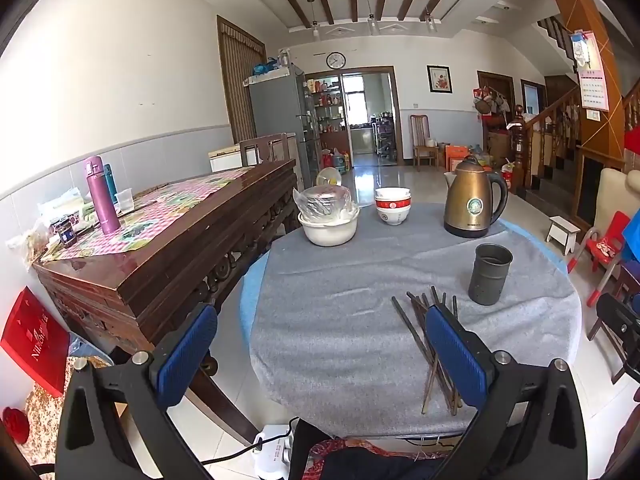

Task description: Organize utensils

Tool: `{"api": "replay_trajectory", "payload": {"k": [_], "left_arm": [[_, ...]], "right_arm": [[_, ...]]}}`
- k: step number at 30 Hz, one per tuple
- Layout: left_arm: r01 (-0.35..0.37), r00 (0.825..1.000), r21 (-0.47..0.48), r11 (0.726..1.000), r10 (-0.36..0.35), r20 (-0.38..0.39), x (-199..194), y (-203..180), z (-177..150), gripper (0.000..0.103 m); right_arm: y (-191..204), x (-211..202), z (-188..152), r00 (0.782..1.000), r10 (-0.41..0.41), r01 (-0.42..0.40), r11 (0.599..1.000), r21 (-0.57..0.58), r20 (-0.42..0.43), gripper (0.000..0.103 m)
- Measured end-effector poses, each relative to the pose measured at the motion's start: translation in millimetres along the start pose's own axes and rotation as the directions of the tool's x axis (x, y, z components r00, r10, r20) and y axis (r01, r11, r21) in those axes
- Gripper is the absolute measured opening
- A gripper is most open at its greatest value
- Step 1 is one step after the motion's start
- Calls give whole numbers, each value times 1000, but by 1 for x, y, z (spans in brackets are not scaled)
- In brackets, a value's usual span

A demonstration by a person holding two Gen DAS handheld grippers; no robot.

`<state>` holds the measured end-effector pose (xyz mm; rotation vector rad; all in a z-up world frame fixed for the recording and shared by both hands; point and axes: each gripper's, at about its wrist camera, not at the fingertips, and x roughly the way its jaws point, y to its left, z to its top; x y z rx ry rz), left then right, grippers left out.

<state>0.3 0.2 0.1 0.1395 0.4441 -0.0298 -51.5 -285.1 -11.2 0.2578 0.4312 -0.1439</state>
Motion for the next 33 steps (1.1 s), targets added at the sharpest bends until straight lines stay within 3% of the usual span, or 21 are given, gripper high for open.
{"api": "replay_trajectory", "payload": {"k": [23,33], "left_arm": [[7,1000,-22,1000,-6,12,4,4,0,103],[5,1000,-9,1000,-5,-23,4,6,-5,103]], "right_arm": [[-4,3,0,1000,6,-6,1000,8,-19,103],[-6,5,-4,999,0,0,1000,12,-41,103]]}}
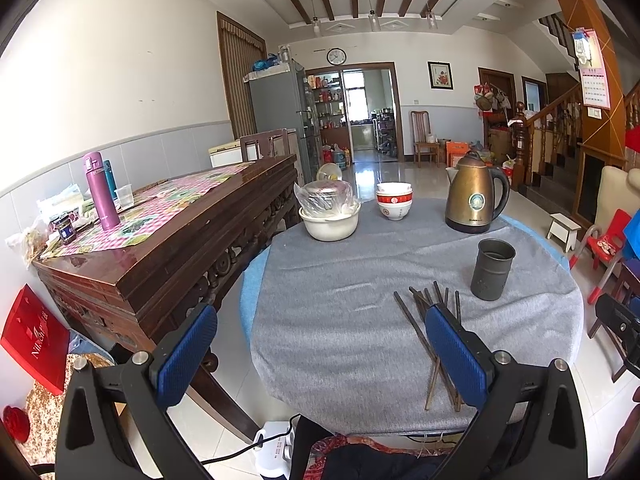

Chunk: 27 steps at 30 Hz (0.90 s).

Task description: Organize utensils

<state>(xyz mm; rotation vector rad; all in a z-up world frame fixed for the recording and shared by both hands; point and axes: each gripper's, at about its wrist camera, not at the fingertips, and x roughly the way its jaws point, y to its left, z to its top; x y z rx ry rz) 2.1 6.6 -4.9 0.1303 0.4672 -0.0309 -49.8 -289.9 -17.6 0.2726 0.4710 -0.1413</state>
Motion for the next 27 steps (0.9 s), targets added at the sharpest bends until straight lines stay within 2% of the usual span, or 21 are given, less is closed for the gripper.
{"api": "replay_trajectory", "payload": {"k": [5,9,14,16,18,19,20,22,23,25,26,27], "left_arm": [[10,999,-13,1000,-10,-35,4,-1,-1,103],[27,997,-12,1000,-27,-65,11,-3,-2,103],[128,983,-4,992,-127,-134,45,-9,2,103],[196,967,-18,980,-196,-161,67,-14,2,103],[273,940,-66,960,-280,-194,89,-19,3,103],[293,927,-70,953,-302,-224,102,-23,3,103],[308,921,-78,948,-318,-226,113,-28,2,103],[320,898,-66,945,-325,-296,131,-29,-2,103],[352,874,-86,932,-360,-325,145,-35,-3,103],[373,842,-110,921,-386,-377,164,-40,-4,100],[383,822,-130,914,-402,-403,181,-47,-4,96],[385,810,-141,912,-408,-422,193,-52,-4,89]], "right_arm": [[0,4,1,998,-2,4,1000,19,-64,103],[1,12,2,998,7,-7,1000,11,-67,103],[-6,44,11,996,46,-47,999,-20,-78,102],[-11,65,17,992,78,-79,997,-15,-97,101],[-17,87,24,984,134,-133,991,15,-121,93],[-19,95,26,980,158,-154,987,44,-122,85],[-21,106,27,975,181,-173,982,75,-125,77],[-24,121,26,966,213,-197,974,111,-146,65],[-27,131,24,961,219,-202,973,112,-168,62],[-35,148,18,957,190,-174,981,90,-220,58],[-39,156,14,953,188,-169,981,100,-236,56],[-45,162,10,948,193,-168,979,117,-254,55]]}}
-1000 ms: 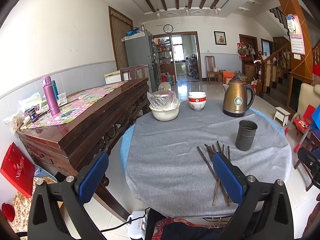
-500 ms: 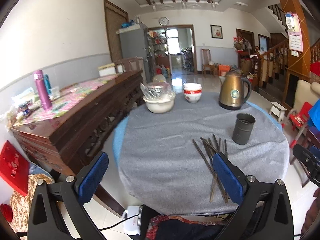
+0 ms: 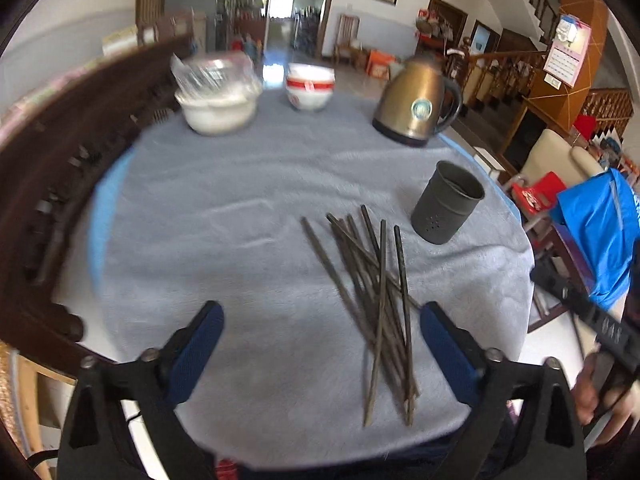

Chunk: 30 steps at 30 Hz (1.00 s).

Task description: Organize utensils

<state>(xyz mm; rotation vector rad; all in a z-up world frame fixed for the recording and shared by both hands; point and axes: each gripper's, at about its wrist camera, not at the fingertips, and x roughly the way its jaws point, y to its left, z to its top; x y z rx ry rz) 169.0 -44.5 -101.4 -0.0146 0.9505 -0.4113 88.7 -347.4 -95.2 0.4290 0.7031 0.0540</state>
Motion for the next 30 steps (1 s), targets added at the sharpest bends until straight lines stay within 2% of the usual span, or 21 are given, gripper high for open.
{"api": "replay_trajectory", "payload": {"k": [3,6,8,10,14,17,21,24,27,28,30], "left_arm": [[19,996,-31,999,-21,-81,41,-1,19,74],[54,991,-48,997,-60,-118,69,-10,33,68],[67,987,-67,995,-76,-140,88,-15,43,67],[50,982,-89,995,-65,-176,106,-12,50,67],[13,973,-149,989,-47,-227,131,5,63,67],[17,969,-208,978,-68,-238,145,13,74,65],[27,955,-253,967,-100,-280,162,17,78,47],[31,946,-269,963,-116,-304,174,17,77,35],[47,942,-284,958,-137,-306,180,17,78,27],[48,941,-286,957,-140,-308,183,16,79,26],[46,937,-296,954,-143,-318,189,17,78,15]], "right_arm": [[-17,16,-4,998,12,-10,999,39,-54,51],[-33,36,0,995,51,-44,995,85,-91,44],[-39,51,4,988,92,-77,989,125,-120,43],[-42,73,12,977,145,-120,980,158,-156,40],[-35,110,25,962,187,-147,969,200,-198,40],[-32,139,31,953,192,-134,961,242,-236,40],[-31,162,35,934,243,-150,933,327,-263,40],[-28,177,38,933,207,-97,933,348,-294,40],[-31,191,37,925,209,-75,919,387,-318,39],[-31,195,37,923,209,-68,915,399,-322,36],[-33,200,36,921,205,-57,912,406,-331,26]]}}
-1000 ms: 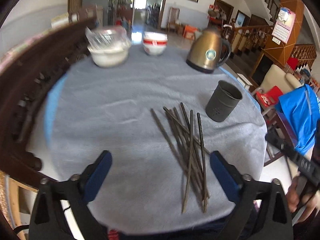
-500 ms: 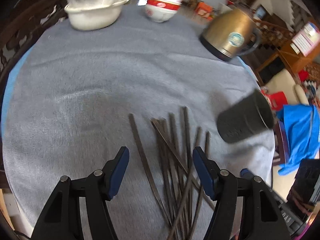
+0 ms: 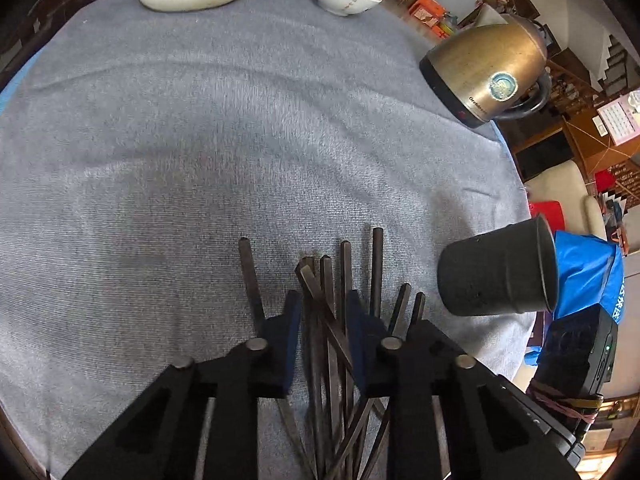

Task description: Organize utensils

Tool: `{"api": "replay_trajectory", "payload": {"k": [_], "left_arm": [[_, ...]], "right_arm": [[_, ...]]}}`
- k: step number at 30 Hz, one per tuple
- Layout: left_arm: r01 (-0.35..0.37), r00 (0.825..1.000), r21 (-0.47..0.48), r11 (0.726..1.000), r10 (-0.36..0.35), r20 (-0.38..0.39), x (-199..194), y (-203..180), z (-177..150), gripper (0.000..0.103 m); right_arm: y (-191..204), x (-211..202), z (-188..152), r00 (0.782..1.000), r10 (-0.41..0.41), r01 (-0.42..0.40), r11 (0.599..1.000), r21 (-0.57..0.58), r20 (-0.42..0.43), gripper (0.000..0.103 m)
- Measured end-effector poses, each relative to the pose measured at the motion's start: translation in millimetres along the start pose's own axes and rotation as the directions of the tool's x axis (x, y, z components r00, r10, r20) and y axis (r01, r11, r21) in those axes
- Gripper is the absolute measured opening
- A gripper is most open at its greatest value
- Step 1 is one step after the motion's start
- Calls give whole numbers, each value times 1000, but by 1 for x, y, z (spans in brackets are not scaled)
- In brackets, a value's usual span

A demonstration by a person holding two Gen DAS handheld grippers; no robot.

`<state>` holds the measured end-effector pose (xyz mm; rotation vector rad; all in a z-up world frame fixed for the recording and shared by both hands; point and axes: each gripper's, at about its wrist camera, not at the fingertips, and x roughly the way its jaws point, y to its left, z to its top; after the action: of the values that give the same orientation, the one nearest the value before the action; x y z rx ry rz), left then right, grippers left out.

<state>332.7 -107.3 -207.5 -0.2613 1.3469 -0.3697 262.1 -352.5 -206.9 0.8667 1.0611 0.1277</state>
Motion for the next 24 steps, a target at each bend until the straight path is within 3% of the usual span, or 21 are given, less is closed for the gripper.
{"api": "replay_trajectory", "payload": {"k": [2,8,15,19,23,24], "left_arm": [[6,1000,-11,1000,-6,-7,6,0,1,15],[27,999,-17,999,-27,30,1,-5,3,9],[35,984,24,999,-39,175,-47,-22,1,7],[23,953,76,997,-45,299,-86,-40,-2,6],[9,906,122,992,-60,420,-124,-53,-5,6],[-3,884,136,991,-61,463,-135,-60,-7,6]], "right_arm": [[0,6,2,1000,-11,11,1000,3,-19,9],[8,-15,-1,999,-3,6,998,-61,41,8],[32,-68,-3,981,53,-19,983,-181,189,8],[50,-105,-7,944,112,-25,962,-273,309,8],[70,-142,-14,874,167,11,932,-362,456,8],[72,-155,-15,844,187,22,925,-380,503,8]]}}
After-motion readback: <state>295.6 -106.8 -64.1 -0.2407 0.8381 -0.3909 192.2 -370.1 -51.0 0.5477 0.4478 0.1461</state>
